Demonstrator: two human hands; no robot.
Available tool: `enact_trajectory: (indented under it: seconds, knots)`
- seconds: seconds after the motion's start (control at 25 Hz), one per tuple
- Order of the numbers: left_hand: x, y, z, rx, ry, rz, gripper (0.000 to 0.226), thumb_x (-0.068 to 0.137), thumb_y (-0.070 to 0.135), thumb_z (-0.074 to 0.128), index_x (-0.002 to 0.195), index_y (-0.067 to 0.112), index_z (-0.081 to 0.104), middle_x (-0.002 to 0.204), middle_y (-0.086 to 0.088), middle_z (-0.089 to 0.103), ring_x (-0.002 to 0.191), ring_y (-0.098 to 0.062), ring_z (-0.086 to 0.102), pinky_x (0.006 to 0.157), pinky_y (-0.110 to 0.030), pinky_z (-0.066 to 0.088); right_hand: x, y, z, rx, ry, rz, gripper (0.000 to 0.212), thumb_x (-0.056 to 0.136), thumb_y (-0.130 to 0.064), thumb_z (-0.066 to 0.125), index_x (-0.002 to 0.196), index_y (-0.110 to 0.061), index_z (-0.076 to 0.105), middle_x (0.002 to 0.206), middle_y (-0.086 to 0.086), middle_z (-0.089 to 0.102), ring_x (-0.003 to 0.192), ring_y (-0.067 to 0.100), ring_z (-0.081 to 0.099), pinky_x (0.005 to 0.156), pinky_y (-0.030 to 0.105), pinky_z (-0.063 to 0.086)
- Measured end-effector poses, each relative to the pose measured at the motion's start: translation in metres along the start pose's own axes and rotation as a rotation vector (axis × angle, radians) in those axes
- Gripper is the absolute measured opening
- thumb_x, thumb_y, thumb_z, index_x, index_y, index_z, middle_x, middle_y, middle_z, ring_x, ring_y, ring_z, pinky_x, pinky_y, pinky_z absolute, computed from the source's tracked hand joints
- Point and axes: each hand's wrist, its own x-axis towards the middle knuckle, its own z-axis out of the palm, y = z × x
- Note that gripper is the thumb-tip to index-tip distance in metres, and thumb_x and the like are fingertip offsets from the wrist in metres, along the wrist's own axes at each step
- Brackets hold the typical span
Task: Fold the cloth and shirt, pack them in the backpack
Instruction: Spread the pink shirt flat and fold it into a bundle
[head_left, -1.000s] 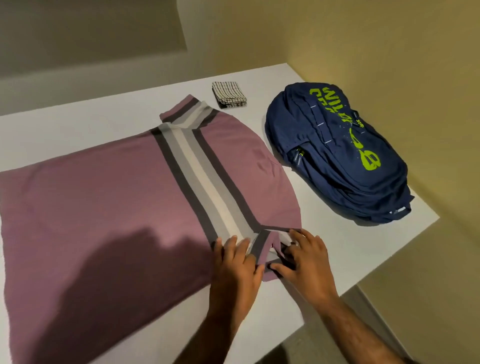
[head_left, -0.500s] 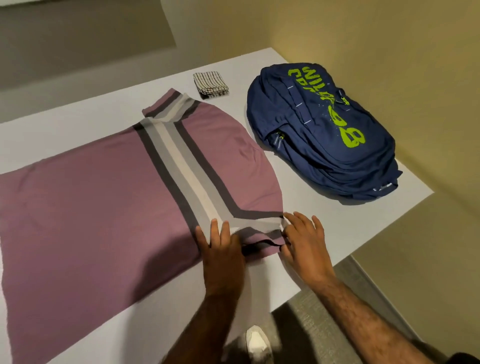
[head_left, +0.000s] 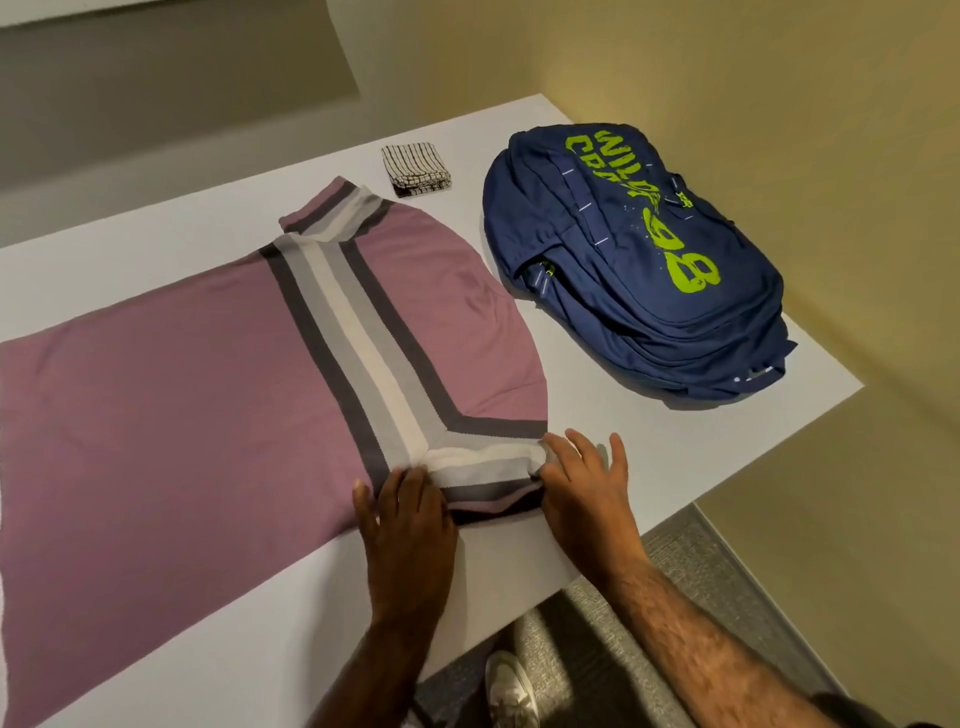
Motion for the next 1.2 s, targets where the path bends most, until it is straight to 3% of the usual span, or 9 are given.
enact_trajectory:
  seconds: [0.28,0.44,0.56,0.64,0.76,0.88,0.96,1.08,1.2]
  knots:
    - [-0.006,-0.022,-0.001,-0.057,-0.049,0.186,0.028,0.093,0.038,0.052,0.107,0.019,0.068,0.138,-0.005,0.061,0.14,-0.024,0.044,0.125,-0.052,0.018,-0.044,0.021,0.014,-0.14,-0.134,-0.097,0.018,0.081,-0.028,0.076,0.099,-0.025,0.073,0.156,0.001,0.033,0.153,0.025,0.007,0.122,0.06,-0.004]
    - [0.017,-0.007,0.003,-0.153,-0.086,0.142,0.052,0.1,0.055,0.039,0.133,0.02,0.059,0.154,-0.005,0.048,0.148,-0.025,0.036,0.126,-0.049,0.018,-0.031,0.001,0.014,0.02,0.089,-0.133,0.025,0.089,-0.032,0.063,0.107,-0.017,0.07,0.144,0.007,0.054,0.144,0.028,0.037,0.118,0.065,0.023]
    - [0.024,0.017,0.006,-0.153,-0.304,0.189,0.065,0.101,0.066,0.027,0.155,0.029,0.036,0.169,0.002,0.02,0.158,-0.021,0.007,0.128,-0.049,0.009,0.013,-0.023,0.025,0.173,0.077,-0.088,0.042,0.101,-0.042,0.044,0.127,-0.014,0.061,0.142,0.01,0.056,0.139,0.03,0.046,0.117,0.062,0.027]
    - [0.01,0.033,0.0,-0.214,-0.46,0.295,0.063,0.102,0.065,0.019,0.156,0.034,0.033,0.167,0.009,0.024,0.156,-0.015,0.011,0.127,-0.037,0.009,0.033,-0.025,0.03,0.133,-0.008,-0.115,0.046,0.105,-0.047,0.038,0.117,-0.013,0.067,0.114,0.008,0.07,0.107,0.026,0.067,0.109,0.058,0.042]
    - [-0.014,0.037,-0.013,-0.263,-0.366,0.444,0.06,0.104,0.063,0.014,0.128,0.031,0.058,0.132,0.006,0.055,0.121,-0.011,0.047,0.108,-0.036,0.041,0.052,-0.019,0.03,0.136,0.25,-0.054,0.052,0.108,-0.041,0.034,0.084,-0.011,0.069,0.072,0.005,0.067,0.061,0.019,0.061,0.079,0.041,0.058]
    - [0.018,0.002,-0.011,-0.333,0.009,0.138,0.051,0.108,0.053,0.027,0.125,0.019,0.062,0.125,-0.004,0.063,0.117,-0.02,0.056,0.102,-0.047,0.05,0.075,-0.039,0.039,0.23,0.414,-0.091,0.033,0.105,-0.023,0.05,0.101,0.003,0.07,0.091,0.019,0.071,0.08,0.033,0.068,0.079,0.048,0.059]
    - [0.047,-0.046,-0.015,-0.339,0.139,-0.22,0.045,0.106,0.045,0.036,0.132,0.014,0.054,0.131,-0.009,0.06,0.121,-0.028,0.056,0.104,-0.054,0.048,0.079,-0.051,0.052,0.16,0.197,-0.229,0.049,0.107,-0.033,0.048,0.135,0.005,0.058,0.132,0.027,0.061,0.122,0.041,0.059,0.105,0.054,0.048]
    - [0.027,-0.136,-0.018,-0.191,0.101,-0.714,0.061,0.107,0.048,0.028,0.152,0.006,0.033,0.159,-0.019,0.036,0.146,-0.039,0.033,0.122,-0.06,0.025,0.067,-0.029,0.061,0.073,-0.115,-0.154,0.074,0.104,-0.06,0.031,0.159,-0.011,0.023,0.166,0.013,0.024,0.153,0.032,0.021,0.122,0.054,0.022]
    - [-0.041,-0.21,-0.03,0.012,0.061,-0.882,0.072,0.106,0.054,0.024,0.16,0.006,0.019,0.168,-0.019,0.016,0.155,-0.041,0.013,0.124,-0.057,0.008,0.058,-0.002,0.06,0.063,-0.161,0.028,0.077,0.102,-0.066,0.016,0.162,-0.018,0.007,0.17,0.004,0.004,0.156,0.026,0.002,0.125,0.051,0.003]
